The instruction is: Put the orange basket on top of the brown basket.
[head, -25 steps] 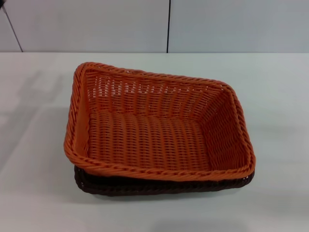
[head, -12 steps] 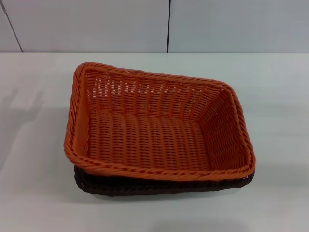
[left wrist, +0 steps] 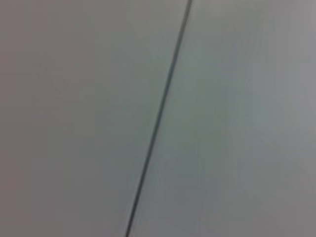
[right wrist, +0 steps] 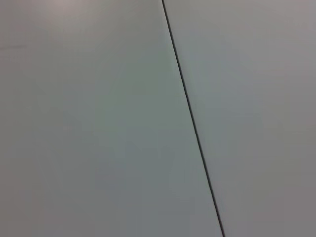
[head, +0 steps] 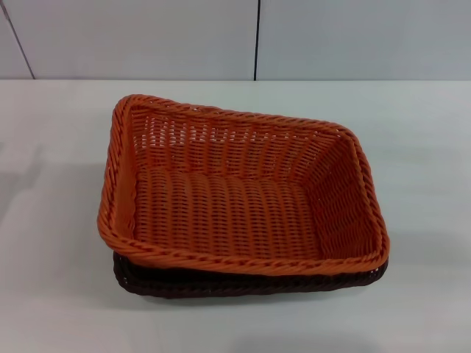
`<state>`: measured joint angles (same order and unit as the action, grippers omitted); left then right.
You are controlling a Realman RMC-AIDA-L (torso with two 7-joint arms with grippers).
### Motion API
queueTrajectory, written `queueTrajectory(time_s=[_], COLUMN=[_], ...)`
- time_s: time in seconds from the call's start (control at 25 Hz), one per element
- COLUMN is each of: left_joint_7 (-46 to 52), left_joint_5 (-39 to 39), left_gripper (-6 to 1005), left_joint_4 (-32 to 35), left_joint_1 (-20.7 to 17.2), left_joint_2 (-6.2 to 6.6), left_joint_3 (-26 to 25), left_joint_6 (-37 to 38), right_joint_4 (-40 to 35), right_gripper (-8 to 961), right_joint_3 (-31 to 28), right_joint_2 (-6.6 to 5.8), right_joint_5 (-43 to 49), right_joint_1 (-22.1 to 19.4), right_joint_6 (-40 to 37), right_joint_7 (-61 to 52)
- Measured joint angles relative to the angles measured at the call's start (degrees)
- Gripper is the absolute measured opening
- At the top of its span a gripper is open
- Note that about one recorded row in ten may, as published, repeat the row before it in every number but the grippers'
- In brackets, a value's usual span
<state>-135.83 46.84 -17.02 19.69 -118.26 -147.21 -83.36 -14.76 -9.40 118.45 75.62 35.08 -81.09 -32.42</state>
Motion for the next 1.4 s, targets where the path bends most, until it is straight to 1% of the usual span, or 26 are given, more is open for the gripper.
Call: queueTrajectory(time_s=[0.12, 0.24, 0.36, 0.4, 0.48, 0.56, 0.64, 0.68, 0.8, 0.84, 0.88, 0.92, 0.96, 1.0, 1.04, 1.08, 1.12, 1.16, 1.2, 1.28, 1.32, 1.36, 1.4], left_joint_7=[2.07, 7.01, 14.02, 16.65, 22.92, 30.76, 38.92, 43.75, 56.35, 56.35, 67.69, 74.23, 76.13, 76.13, 77.61, 78.30, 77.59, 77.14, 76.30, 74.90, 73.80, 72.44, 71.54], left_joint_5=[-0.09, -0.14, 0.01, 0.49, 2.39, 6.01, 9.84, 11.98, 17.71, 17.71, 23.19, 26.36, 27.37, 27.37, 27.92, 28.31, 28.22, 28.17, 28.15, 27.97, 27.92, 27.86, 27.88], left_gripper=[794, 790, 785, 784, 781, 778, 775, 773, 769, 767, 766, 765, 763, 762, 760, 759, 757, 756, 754, 751, 750, 748, 747], left_joint_4=[-0.08, -1.65, -5.25, -6.86, -10.70, -14.54, -17.30, -18.28, -18.91, -18.91, -18.54, -18.31, -18.16, -18.16, -18.07, -17.94, -17.93, -17.91, -17.85, -17.84, -18.11, -19.02, -19.62], left_joint_1=[-0.01, -0.01, 0.12, 0.23, 0.35, 0.39, 0.72, 1.12, 2.59, 2.59, 4.26, 5.82, 6.44, 6.44, 7.14, 8.41, 9.22, 9.54, 10.11, 10.84, 11.20, 11.30, 11.28], left_joint_2=[0.12, 0.28, 0.43, 0.58, 1.29, 2.62, 4.54, 5.91, 9.31, 9.31, 12.63, 14.88, 15.64, 15.64, 16.24, 16.89, 16.88, 16.67, 16.03, 14.68, 13.56, 12.39, 11.57], left_joint_3=[-1.46, -2.28, -2.29, -1.70, 1.07, 5.17, 9.27, 11.48, 15.47, 15.47, 17.88, 18.90, 19.03, 19.03, 18.95, 17.44, 14.95, 13.49, 10.27, 5.44, 2.51, 0.23, -1.03], left_joint_6=[0.75, 3.31, 9.40, 12.50, 19.48, 26.47, 31.82, 34.05, 36.23, 36.23, 33.81, 28.68, 25.94, 25.94, 23.29, 16.43, 11.63, 9.24, 5.52, -0.07, -2.33, -2.97, -3.11], right_joint_4=[0.10, 0.11, 0.04, 0.00, 0.01, 0.00, 0.00, 0.08, 0.52, 0.70, 0.91, 1.08, 1.27, 1.50, 1.81, 2.11, 2.31, 2.41, 2.46, 2.53, 2.59, 2.66, 2.73], right_gripper=[575, 575, 575, 575, 575, 575, 575, 575, 575, 575, 575, 575, 575, 575, 575, 575, 575, 574, 574, 574, 574, 574, 574], right_joint_3=[0.16, 0.67, 1.42, 1.53, 1.89, 3.01, 3.90, 4.11, 4.16, 4.19, 4.29, 4.43, 4.58, 4.71, 4.75, 4.77, 4.77, 4.77, 4.77, 4.77, 4.76, 4.76, 4.76], right_joint_2=[0.03, 0.02, -0.04, -0.06, -0.09, -0.09, 0.00, 0.04, 0.04, 0.04, 0.04, 0.06, 0.09, 0.10, 0.11, 0.10, 0.07, 0.03, 0.01, 0.00, 0.00, -0.01, -0.01], right_joint_5=[-0.02, -0.02, -0.09, -0.09, -0.05, 0.16, 0.23, 0.23, 0.14, 0.14, 0.14, 0.15, 0.15, 0.15, 0.15, 0.15, 0.15, 0.15, 0.16, 0.19, 0.18, 0.16, 0.16], right_joint_1=[0.75, 1.17, 1.28, 1.28, 1.24, 0.91, 0.49, 0.24, -0.29, -0.42, -0.55, -0.65, -0.70, -0.72, -0.70, -0.64, -0.59, -0.49, -0.40, -0.23, -0.20, -0.14, -0.10], right_joint_6=[0.34, 0.36, 0.72, 0.73, 0.75, 0.77, 0.74, 0.69, 0.59, 0.58, 0.56, 0.58, 0.77, 0.96, 1.19, 1.32, 1.45, 1.63, 1.81, 2.04, 2.09, 2.11, 2.13], right_joint_7=[0.01, 0.02, 0.01, -0.01, -0.02, 0.01, 0.01, -0.04, -0.40, -0.42, -0.44, -0.45, -0.46, -0.45, -0.45, -0.39, -0.28, -0.20, -0.17, -0.18, -0.18, -0.17, -0.17])
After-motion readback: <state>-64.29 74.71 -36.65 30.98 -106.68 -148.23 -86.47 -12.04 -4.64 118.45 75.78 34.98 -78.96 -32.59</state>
